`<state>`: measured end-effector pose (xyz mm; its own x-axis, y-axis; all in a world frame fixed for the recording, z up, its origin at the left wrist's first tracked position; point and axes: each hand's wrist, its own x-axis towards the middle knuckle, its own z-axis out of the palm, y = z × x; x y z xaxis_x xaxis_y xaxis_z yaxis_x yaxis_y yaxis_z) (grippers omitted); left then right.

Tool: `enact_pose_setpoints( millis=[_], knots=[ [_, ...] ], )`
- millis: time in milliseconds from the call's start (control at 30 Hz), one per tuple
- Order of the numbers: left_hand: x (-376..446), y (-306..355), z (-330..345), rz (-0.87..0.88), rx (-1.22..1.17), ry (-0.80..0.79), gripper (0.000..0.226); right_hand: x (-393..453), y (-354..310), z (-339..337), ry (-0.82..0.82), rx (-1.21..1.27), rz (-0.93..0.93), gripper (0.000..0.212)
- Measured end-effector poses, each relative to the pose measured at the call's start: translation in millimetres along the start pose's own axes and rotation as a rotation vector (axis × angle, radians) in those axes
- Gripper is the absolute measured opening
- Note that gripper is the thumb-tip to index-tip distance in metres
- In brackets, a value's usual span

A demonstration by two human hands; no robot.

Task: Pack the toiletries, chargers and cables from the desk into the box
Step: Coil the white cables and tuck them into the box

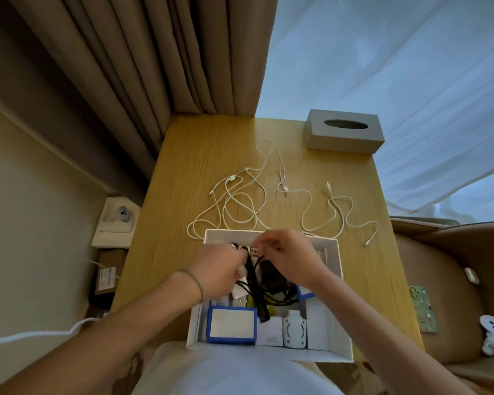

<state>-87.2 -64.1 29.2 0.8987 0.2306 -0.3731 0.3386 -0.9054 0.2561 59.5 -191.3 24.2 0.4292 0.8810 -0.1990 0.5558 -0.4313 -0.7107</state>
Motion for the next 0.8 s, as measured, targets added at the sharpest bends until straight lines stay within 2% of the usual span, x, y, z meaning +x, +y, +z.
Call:
enact_pose_setpoints(
  millis=[100,200,333,433,533,733,800],
  knots=[
    [22,-7,-32,-0.009,-0.099,0.252,0.006,27,0,-29,0.089,0.116,0.086,0.023],
    [61,-13,-48,-0.064,-0.05,0.314,0.012,58,6,-45,0.143,0.196,0.196,0.026],
    [114,-14,-51,-0.032,0.038,0.192,0.015,89,24,-50,0.152,0.272,0.323,0.02],
    [142,-11,-41,0.028,0.135,0.036,0.028,100,38,-52,0.15,0.278,0.358,0.022],
    [163,-7,-24,0.084,0.29,-0.034,0.038,101,52,-54,0.131,0.272,0.361,0.022],
    [192,1,-3,0.171,0.699,-0.22,0.023,91,70,-61,0.13,0.309,0.34,0.022],
    [199,2,1,0.19,0.735,-0.285,0.021,87,74,-64,0.123,0.326,0.329,0.021]
  ],
)
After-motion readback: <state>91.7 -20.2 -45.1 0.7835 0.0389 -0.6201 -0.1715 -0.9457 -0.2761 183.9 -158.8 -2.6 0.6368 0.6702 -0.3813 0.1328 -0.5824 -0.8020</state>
